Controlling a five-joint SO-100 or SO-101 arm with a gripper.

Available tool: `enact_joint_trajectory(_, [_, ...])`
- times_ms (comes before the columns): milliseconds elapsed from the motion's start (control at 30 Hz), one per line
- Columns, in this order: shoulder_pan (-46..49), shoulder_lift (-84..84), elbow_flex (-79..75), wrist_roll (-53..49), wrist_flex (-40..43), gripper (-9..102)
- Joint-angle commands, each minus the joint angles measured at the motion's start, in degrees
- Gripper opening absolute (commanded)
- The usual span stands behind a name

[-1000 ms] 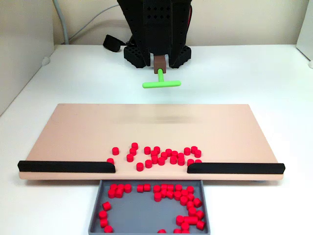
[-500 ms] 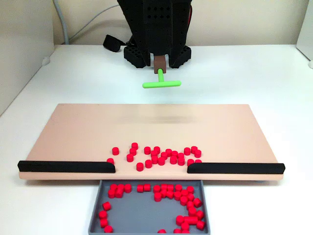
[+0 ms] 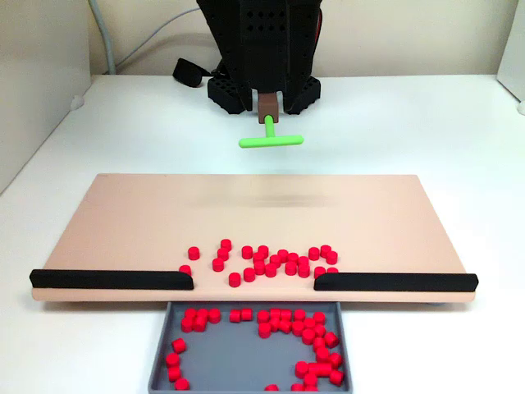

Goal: Push granules from left to the grey container

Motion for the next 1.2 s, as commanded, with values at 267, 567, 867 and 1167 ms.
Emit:
enact_joint_trajectory(267, [0.2, 1.8, -1.1, 0.3, -0.4, 0])
enact_joint_trajectory(567, [0.2, 1.6, -1.1, 0.6, -0.4, 0])
enact_joint_trajectory(867, [0.1, 2.8, -1.1, 3.9, -0.4, 0])
enact_joint_trajectory(1167, [-6.4, 5.9, -1.1, 17.1, -0.4, 0])
